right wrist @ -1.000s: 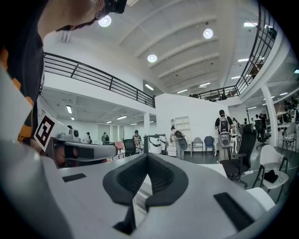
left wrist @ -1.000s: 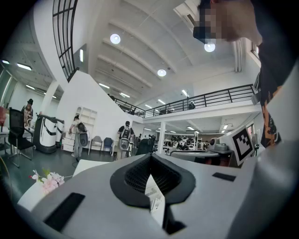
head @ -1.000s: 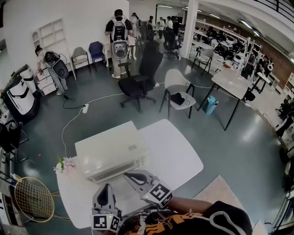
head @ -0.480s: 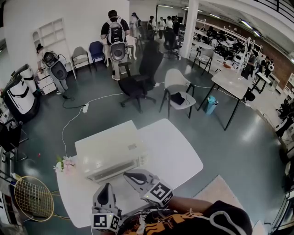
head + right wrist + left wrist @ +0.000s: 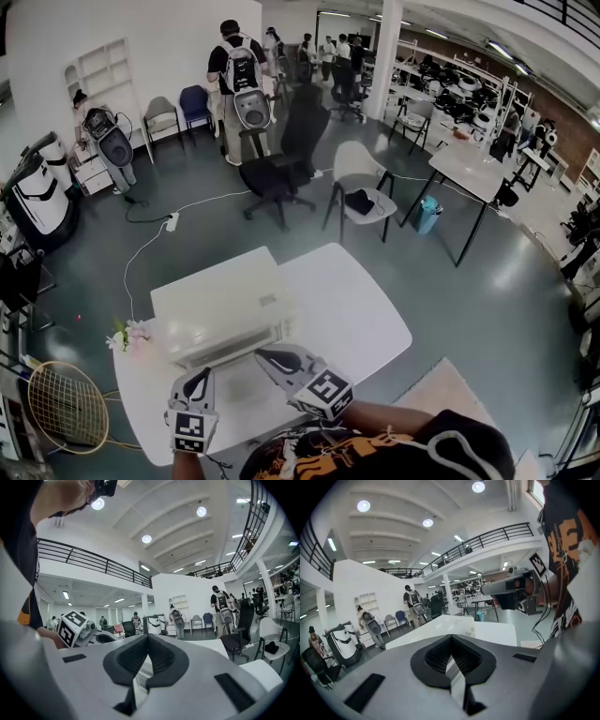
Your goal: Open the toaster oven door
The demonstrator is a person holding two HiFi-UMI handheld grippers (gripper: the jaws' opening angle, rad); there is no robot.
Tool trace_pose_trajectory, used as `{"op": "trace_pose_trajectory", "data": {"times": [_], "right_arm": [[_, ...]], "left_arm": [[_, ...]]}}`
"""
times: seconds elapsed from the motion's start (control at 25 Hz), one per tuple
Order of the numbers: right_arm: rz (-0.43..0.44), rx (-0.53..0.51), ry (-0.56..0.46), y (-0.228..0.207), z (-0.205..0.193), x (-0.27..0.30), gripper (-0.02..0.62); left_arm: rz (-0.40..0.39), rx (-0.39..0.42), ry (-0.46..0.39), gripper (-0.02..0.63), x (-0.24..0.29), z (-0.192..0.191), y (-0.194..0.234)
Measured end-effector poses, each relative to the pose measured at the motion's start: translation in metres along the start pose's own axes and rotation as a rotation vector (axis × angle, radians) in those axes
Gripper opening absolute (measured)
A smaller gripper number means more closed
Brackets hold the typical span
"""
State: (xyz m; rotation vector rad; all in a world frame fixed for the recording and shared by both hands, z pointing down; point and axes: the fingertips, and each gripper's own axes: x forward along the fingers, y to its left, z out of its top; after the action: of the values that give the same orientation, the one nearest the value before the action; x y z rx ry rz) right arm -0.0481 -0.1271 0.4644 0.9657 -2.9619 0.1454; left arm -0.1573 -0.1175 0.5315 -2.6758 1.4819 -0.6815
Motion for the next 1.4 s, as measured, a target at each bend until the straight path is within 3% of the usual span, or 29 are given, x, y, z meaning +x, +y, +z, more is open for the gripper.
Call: {"op": "trace_pose_trajectory", "data": {"times": [0.12,0.36,0.48,0.8,0.88,0.96,1.4], "right_arm": [[-0.011,0.003,0.004,-0.001,0.001,-0.001,0.014],[-0.035,0.017,0.012,-0.007,-0.003,-0.01,0.014],[-0.044,0.021,0.019,-0.01,-0.004,-0.009,0.014],[-0.078,0.048,0.028,-0.017,-0.009,-0.015,0.014],[-0.083,0.053,0.029,-0.019,-0.01,-0.016,0.014],[-0.088,0.055,0.028,-0.021,-0.01,-0.018,0.014],[-0.13,0.081,0.04,-0.033,-0.017,-0.026,0.014]], "left_arm": [[-0.043,0.041,0.076,0.02,0.008,-0.017,0.004],[-0.098,0.314,0.326,0.02,0.031,-0.067,0.006],[-0.127,0.4,0.412,0.02,0.043,-0.085,0.01],[-0.225,0.503,0.541,0.022,0.057,-0.112,0.005],[-0.257,0.517,0.57,0.067,0.06,-0.117,0.006],[-0.278,0.524,0.59,0.071,0.064,-0.121,0.005],[-0.323,0.597,0.69,0.112,0.079,-0.153,0.004]]}}
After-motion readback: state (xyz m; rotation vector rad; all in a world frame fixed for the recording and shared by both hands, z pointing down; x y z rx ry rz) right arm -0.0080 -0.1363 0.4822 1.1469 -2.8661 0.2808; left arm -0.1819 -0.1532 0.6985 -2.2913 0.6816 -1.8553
